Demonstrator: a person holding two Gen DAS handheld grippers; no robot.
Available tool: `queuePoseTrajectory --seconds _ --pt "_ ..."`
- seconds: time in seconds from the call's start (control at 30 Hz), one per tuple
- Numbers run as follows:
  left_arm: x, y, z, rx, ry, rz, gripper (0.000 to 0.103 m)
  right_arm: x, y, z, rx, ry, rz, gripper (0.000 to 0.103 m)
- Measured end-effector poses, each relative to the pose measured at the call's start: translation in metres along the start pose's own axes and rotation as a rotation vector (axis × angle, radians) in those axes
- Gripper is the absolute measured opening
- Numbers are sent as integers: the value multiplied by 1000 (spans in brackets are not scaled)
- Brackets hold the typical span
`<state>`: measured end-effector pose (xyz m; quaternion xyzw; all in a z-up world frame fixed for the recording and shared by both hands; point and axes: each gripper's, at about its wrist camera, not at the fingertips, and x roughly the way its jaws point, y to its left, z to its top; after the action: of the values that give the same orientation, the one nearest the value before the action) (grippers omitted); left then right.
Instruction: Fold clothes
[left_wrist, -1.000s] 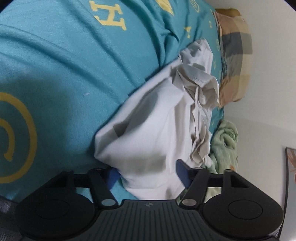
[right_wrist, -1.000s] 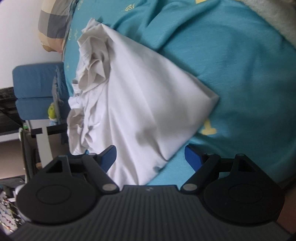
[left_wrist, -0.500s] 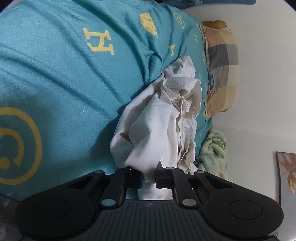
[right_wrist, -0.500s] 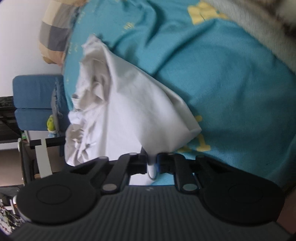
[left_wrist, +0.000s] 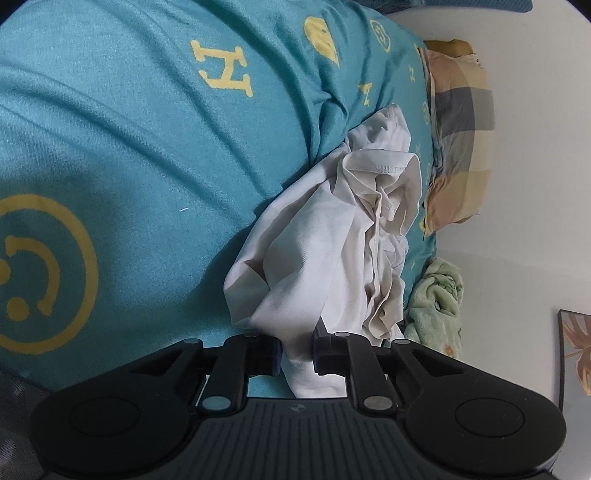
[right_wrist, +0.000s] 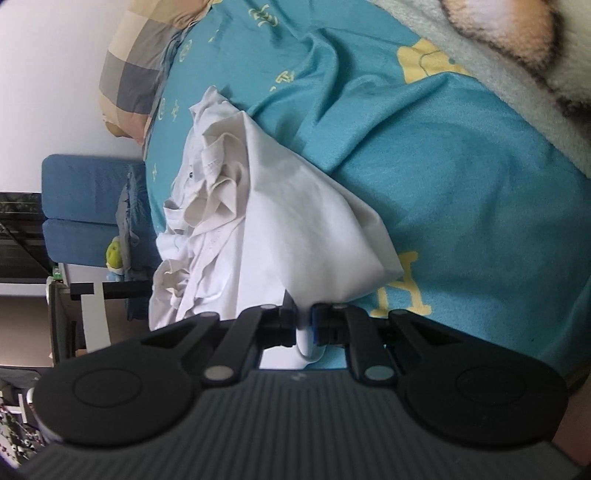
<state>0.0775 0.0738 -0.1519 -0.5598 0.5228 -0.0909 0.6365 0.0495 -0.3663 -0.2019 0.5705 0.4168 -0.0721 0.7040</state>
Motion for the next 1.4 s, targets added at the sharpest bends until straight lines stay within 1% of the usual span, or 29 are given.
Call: queuePoseTrajectory --seconds 0.23,0.37,0.43,0.5,0.53,0.57,0.67,0.7,0.73,0.8,0.87,0.9,0.93,0.97,1.03,1.07,1.13,1.2,1.23,1.3,1.33,1.37,1.4 --pt "8 4 3 -31 23 8 16 4 -2 0 9 4 -31 10" --pt "10 7 4 -48 31 20 22 5 -2 0 6 0 -35 10" --pt "10 9 4 -55 32 27 23 5 -1 0 7 -1 -38 10" --pt "10 10 5 -58 32 36 32 5 -1 0 6 -3 -40 10" --pt "10 11 5 -60 32 42 43 5 0 0 5 -5 -40 10" --pt "10 12 5 -59 27 53 50 5 0 0 5 -6 -40 10" --pt "8 15 4 -74 -2 99 53 3 -2 0 10 -8 -33 10" --pt "8 18 5 -90 0 104 53 1 -3 0 15 -11 -24 10" --pt "9 21 6 -104 6 91 53 -1 -5 1 20 -15 -15 10" --pt "10 22 7 -109 5 74 51 -7 -4 1 15 -37 3 10" --pt "12 21 8 -101 1 66 45 -13 -1 0 3 -58 22 9" --pt "13 20 9 -97 -1 62 40 -14 0 0 1 -64 28 9" --pt "13 20 9 -92 -6 55 28 -15 0 0 1 -68 30 9" --pt "13 19 9 -87 -12 47 21 -15 -1 0 6 -64 28 9" --pt "12 17 8 -76 -24 33 14 -13 -4 -1 22 -52 21 9" --pt "10 16 7 -64 -41 28 13 -12 -6 -1 37 -39 15 11" --pt "8 14 5 -45 -53 12 12 -6 -7 -1 48 6 -20 11" --pt "5 11 4 -33 -63 -1 11 0 -7 -2 51 54 -49 14" --pt "4 10 4 -29 -66 -7 11 4 -7 -3 55 80 -46 16" --pt "1 8 3 -21 -72 -21 11 11 -7 -6 61 123 -34 37" --pt "1 8 4 -23 -71 -24 11 15 -7 -7 64 143 -29 43" --pt "1 8 4 -26 -70 -27 11 18 -6 -9 68 169 -9 55" --pt "0 8 4 -28 -70 -30 11 22 -6 -11 73 194 13 62"
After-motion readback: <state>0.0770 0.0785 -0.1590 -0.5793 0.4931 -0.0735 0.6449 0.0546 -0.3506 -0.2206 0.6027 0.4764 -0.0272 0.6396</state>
